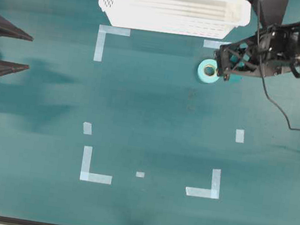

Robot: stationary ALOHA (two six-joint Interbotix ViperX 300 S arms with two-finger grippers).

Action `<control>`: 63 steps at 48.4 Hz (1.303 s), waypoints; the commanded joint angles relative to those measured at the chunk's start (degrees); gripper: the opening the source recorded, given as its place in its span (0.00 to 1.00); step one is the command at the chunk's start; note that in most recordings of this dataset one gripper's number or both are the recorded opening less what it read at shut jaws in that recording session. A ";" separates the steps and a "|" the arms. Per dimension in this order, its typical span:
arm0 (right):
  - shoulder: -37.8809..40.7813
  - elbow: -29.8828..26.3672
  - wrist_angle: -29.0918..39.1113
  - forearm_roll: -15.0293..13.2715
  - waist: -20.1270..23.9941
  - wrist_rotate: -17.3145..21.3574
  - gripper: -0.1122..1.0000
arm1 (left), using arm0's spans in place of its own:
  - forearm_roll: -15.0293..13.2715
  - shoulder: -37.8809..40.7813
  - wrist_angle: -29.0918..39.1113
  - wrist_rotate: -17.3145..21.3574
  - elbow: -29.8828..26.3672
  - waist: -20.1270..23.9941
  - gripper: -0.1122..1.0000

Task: Put the tape into the white basket.
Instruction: 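Move the right gripper over the light-blue tape roll and lower it, then close the right gripper on the tape roll's edge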

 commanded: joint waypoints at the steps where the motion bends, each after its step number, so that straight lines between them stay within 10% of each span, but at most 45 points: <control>1: -0.53 -0.09 -1.49 -0.18 -1.05 -0.09 0.93 | 0.09 0.44 -0.35 0.00 -0.70 0.26 0.39; 63: 13.01 -0.09 -13.27 0.18 -3.08 0.35 0.94 | 0.09 0.44 -0.35 0.00 -0.70 0.26 0.39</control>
